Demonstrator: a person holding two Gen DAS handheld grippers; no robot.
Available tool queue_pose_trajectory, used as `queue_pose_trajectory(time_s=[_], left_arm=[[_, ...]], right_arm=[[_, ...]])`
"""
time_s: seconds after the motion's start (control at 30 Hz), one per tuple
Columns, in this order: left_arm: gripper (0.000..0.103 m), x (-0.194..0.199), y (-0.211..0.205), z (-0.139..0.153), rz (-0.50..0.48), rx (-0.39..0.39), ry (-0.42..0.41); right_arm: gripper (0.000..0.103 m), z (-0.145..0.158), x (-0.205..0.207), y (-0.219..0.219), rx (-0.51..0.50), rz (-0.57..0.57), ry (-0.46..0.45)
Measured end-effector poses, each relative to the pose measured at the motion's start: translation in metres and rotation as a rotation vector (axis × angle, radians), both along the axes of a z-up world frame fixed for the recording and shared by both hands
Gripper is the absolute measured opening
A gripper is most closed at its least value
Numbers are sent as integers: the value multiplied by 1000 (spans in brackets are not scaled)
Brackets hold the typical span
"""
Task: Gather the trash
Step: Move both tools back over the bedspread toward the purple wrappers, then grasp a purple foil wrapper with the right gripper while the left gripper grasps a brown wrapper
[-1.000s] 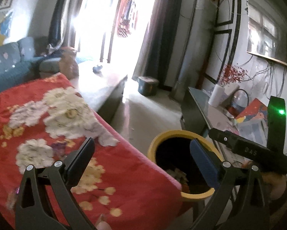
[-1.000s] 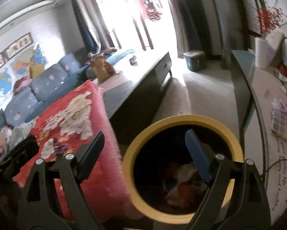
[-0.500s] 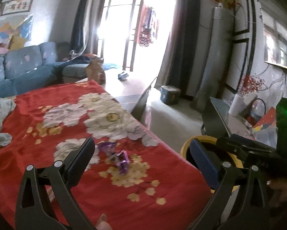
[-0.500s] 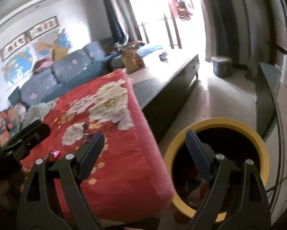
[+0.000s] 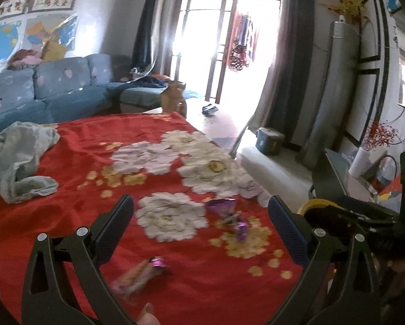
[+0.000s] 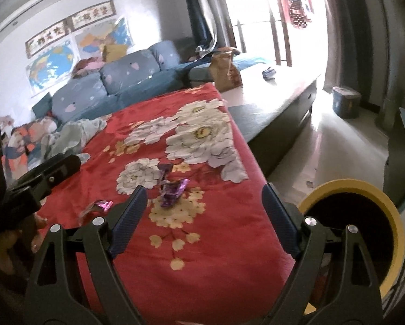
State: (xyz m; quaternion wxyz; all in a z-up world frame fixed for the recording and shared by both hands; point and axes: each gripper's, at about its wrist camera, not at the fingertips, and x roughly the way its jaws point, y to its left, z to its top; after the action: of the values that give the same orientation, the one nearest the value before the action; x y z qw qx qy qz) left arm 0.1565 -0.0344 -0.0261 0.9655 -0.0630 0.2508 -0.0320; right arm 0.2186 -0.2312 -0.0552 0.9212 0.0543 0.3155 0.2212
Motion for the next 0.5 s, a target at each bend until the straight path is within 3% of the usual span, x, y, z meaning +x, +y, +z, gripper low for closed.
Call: queue_pose_trajectory(time_s=[0.23, 0.5], left_arm=[[96, -2, 41, -21, 28, 4, 80], [95, -7, 57, -48, -30, -21, 180]], right_arm=[[78, -12, 22, 37, -36, 72, 41], [78, -43, 54, 75, -109, 94, 114]])
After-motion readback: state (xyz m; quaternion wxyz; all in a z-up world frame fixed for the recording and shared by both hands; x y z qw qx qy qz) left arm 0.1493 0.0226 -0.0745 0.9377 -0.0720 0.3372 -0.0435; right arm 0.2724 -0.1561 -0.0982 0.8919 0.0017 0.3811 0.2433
